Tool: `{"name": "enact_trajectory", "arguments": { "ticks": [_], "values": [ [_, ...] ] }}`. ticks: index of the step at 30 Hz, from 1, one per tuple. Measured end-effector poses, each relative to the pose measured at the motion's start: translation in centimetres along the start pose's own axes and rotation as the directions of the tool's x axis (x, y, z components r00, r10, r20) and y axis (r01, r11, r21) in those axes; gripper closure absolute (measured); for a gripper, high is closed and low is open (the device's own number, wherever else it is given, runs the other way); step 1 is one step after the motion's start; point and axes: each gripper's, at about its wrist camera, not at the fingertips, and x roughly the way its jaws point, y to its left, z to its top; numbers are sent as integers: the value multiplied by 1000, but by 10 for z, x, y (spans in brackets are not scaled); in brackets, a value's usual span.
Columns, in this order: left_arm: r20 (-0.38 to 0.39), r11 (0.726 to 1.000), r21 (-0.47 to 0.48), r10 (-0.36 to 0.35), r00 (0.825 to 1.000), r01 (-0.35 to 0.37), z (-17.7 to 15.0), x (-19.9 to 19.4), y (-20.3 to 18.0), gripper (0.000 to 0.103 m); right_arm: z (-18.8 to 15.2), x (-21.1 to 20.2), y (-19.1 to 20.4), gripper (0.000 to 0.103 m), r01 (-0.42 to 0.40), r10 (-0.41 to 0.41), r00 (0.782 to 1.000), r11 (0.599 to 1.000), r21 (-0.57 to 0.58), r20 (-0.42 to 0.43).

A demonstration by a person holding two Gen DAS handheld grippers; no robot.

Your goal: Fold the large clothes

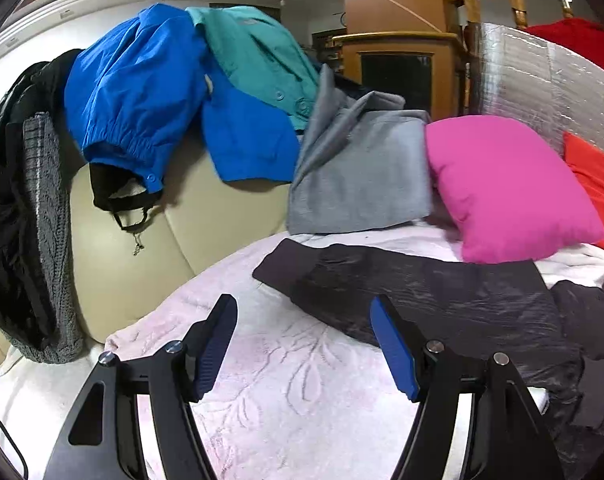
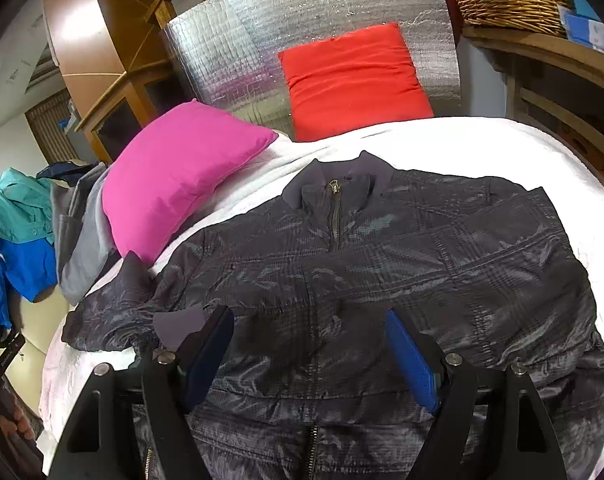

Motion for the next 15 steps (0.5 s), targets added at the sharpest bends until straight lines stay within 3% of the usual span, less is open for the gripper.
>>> {"name": "enact_trajectory", "arguments": {
  "ticks": [4, 6, 9, 12, 15],
  "values": [
    [-77, 1000, -27, -7, 997, 5, 1, 29, 0, 26, -1, 5, -2, 22, -4, 4, 1000, 1000, 8, -21],
    [-164, 995, -77, -68, 984, 56, 2, 56, 2, 26, -1, 6, -2, 22, -1, 1, 1000, 1000, 6, -25],
    [-283, 960, -241, -211, 936, 144, -1, 104, 18, 26, 1, 4, -7, 22, -6, 7, 1000, 1000, 17, -20],
    [-304, 912, -372, -296, 906, 173, -5, 134, 33, 26, 3, 3, -13, 22, -4, 5, 1000, 1000, 27, -20],
    [-305, 841, -492, -410, 860, 226, -10, 164, 43, 26, 4, 6, -19, 22, -3, 4, 1000, 999, 40, -29]
  ]
}}
